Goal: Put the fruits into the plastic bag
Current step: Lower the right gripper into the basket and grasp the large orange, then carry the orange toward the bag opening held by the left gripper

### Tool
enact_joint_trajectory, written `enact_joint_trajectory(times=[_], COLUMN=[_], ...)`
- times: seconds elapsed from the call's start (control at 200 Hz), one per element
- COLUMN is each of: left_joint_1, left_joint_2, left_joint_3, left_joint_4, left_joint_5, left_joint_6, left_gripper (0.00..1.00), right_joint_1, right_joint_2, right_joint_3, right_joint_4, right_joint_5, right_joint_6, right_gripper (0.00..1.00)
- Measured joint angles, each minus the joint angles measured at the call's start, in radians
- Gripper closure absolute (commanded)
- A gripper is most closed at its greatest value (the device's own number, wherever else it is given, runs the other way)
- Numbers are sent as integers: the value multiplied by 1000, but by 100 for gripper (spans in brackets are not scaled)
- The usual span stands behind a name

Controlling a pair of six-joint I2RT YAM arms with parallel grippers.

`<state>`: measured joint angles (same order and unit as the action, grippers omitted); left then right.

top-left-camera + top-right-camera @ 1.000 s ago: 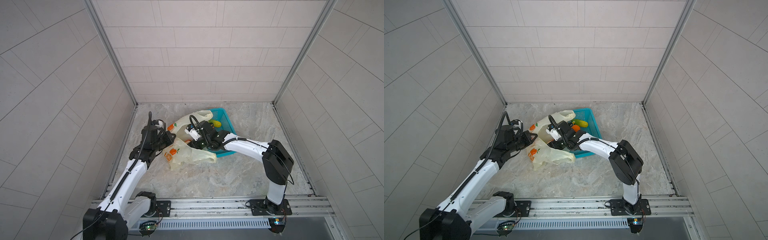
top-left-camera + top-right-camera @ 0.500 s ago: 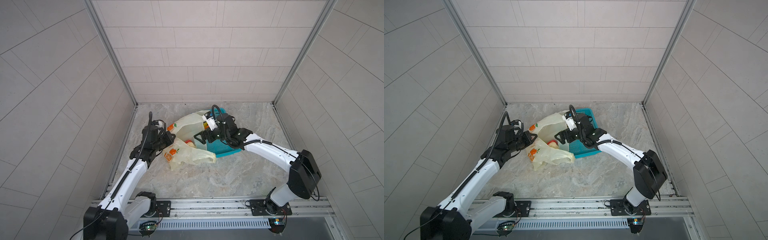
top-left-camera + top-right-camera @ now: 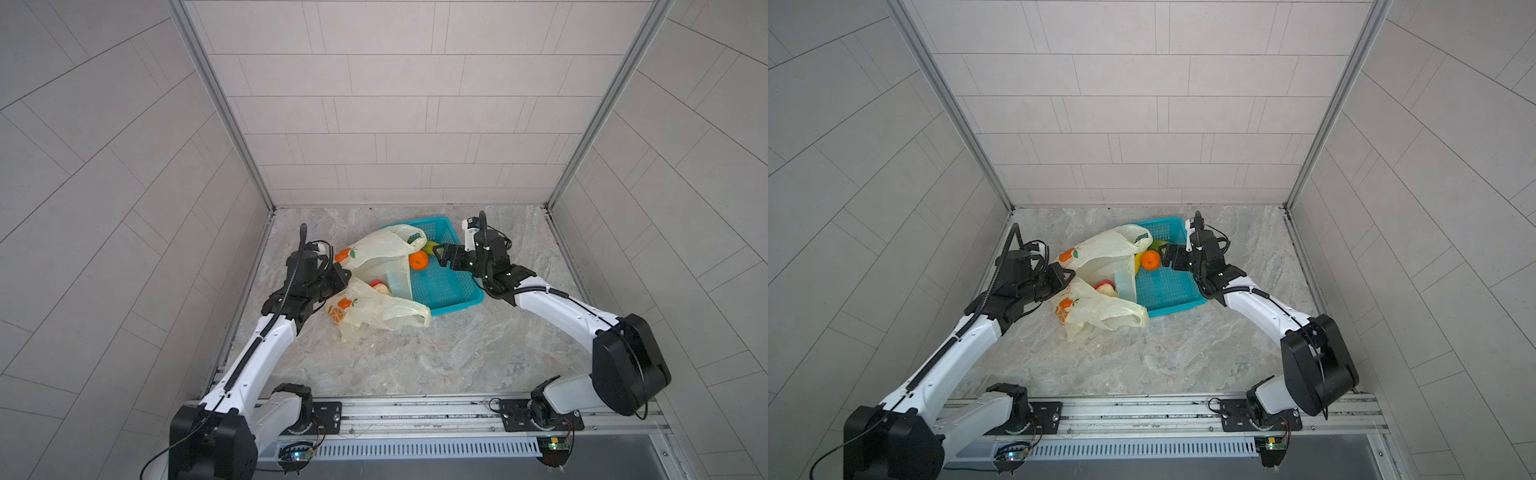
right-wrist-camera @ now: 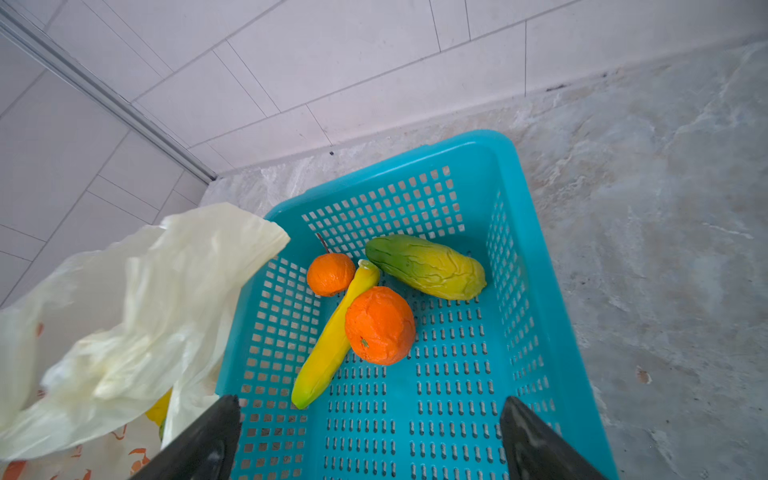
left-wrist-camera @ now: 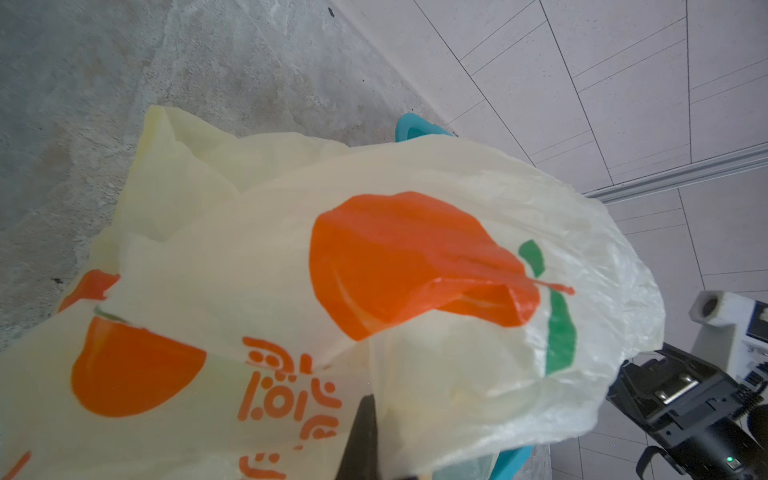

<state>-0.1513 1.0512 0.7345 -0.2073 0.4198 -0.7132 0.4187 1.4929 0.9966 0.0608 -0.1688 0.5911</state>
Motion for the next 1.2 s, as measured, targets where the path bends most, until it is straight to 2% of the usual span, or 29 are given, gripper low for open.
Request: enact_joint_trajectory(times=[0.315, 0.696, 0.861, 1.046, 1.201], left_joint_1=[0, 0, 0, 0, 0], left_joint_2=[0, 0, 0, 2, 4], left_joint_3=[0, 0, 0, 0, 0], left_joint_4=[1, 1, 1, 1, 1], left_joint_5=[0, 0, 0, 0, 0], left_joint_6=[-1, -2, -3, -3, -3], left_gripper=[100, 100, 100, 100, 100], right_joint_1=[12, 15, 15, 15, 13], right_joint_2=[330, 512, 576, 594, 587], right_joint_3=[212, 372, 432, 451, 443], right_joint_4=[-92, -136, -154, -164, -167], right_joint_5=[-57, -100, -107, -119, -130], right_joint_6=[37, 31, 14, -2, -6], right_gripper=[9, 16, 24, 49, 55])
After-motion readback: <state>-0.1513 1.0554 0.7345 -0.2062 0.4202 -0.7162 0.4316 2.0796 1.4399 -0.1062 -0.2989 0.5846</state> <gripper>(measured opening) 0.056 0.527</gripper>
